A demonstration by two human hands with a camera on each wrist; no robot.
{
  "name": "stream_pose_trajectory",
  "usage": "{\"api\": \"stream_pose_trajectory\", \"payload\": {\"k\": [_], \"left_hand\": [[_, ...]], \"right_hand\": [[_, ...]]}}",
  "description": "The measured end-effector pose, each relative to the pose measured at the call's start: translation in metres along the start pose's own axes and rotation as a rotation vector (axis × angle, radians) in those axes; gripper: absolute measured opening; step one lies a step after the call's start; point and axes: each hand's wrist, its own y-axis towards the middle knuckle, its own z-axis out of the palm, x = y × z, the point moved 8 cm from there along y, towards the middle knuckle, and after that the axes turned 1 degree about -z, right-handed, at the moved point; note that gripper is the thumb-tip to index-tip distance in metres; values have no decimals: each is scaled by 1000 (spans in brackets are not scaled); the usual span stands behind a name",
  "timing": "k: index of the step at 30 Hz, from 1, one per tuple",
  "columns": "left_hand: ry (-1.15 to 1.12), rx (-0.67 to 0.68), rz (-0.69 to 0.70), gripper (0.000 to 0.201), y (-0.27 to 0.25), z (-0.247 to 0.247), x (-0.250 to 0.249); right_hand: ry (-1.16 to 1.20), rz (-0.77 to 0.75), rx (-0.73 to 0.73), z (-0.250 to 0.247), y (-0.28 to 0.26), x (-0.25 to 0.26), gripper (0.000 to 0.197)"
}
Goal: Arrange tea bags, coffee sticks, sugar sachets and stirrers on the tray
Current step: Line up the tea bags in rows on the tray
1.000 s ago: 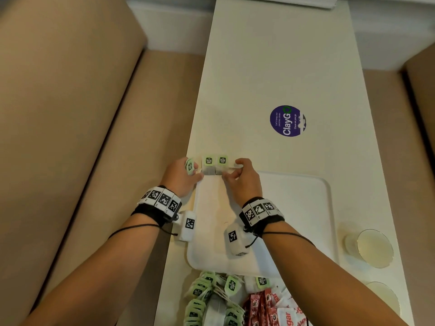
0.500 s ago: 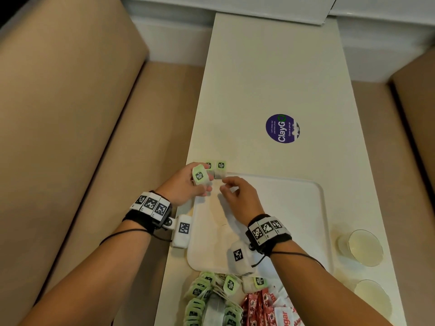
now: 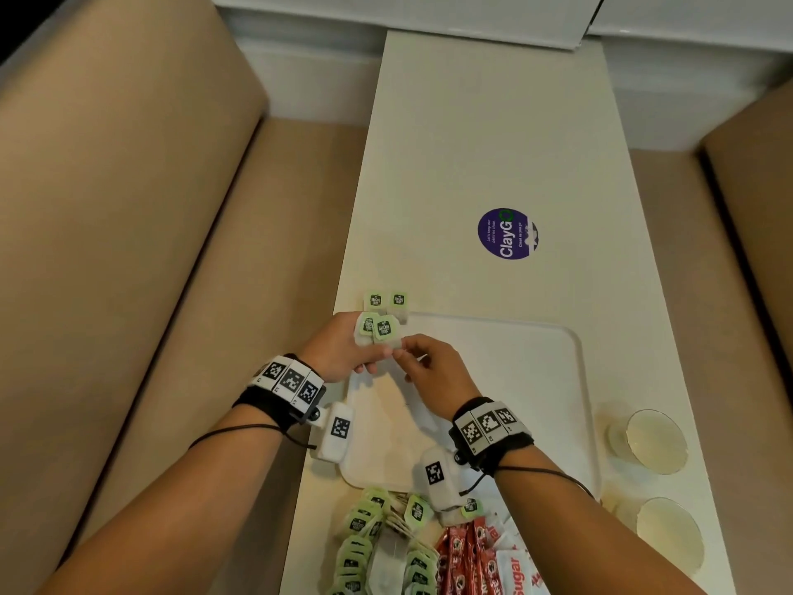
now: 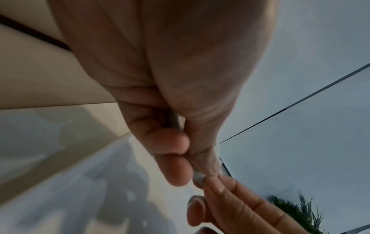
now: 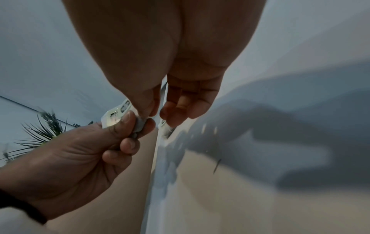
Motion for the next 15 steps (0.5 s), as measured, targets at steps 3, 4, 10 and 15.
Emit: {"api": "stream_pose_trajectory", "payload": {"k": [3, 4, 10, 15], "left_hand": [[-12, -85, -47, 20, 5, -6, 10], [-33, -117, -80, 17, 7, -8, 16], [-109, -154, -201, 13, 19, -12, 39], [-102, -176, -207, 10, 25, -13, 42]], "right_hand": [[-12, 37, -76, -13, 3, -9, 13], [-17, 49, -117, -19, 4, -11, 14], [56, 200, -288, -49, 17, -29, 12], [204, 332, -279, -41, 23, -38, 15]]}}
